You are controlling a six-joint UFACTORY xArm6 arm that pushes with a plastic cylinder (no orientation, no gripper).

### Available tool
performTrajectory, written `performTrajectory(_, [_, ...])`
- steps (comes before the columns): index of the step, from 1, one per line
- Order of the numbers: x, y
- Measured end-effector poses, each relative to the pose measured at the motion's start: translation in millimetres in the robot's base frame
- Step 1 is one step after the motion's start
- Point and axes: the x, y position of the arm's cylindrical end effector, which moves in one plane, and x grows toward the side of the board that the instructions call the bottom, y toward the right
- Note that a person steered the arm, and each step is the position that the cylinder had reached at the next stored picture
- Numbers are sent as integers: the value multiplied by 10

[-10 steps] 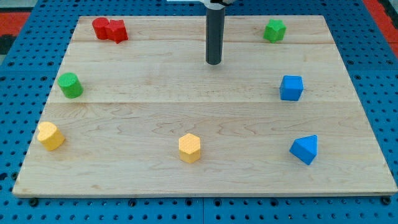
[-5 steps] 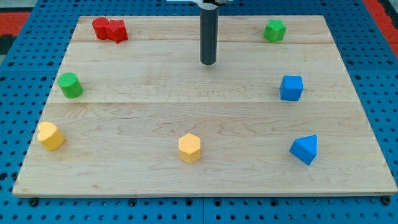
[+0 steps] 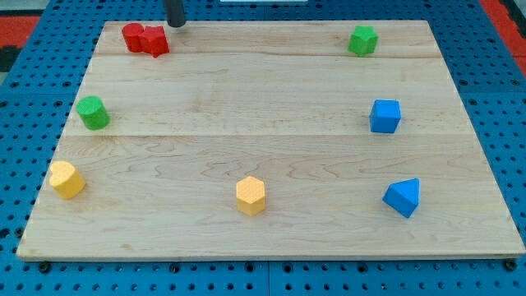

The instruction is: Separate the red star from the red circle

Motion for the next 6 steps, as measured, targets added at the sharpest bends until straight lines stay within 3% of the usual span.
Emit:
performTrajectory(1, [8, -193])
performTrajectory(3, [78, -1306])
performTrajectory(5, [395, 60])
performTrajectory(6, [507, -16])
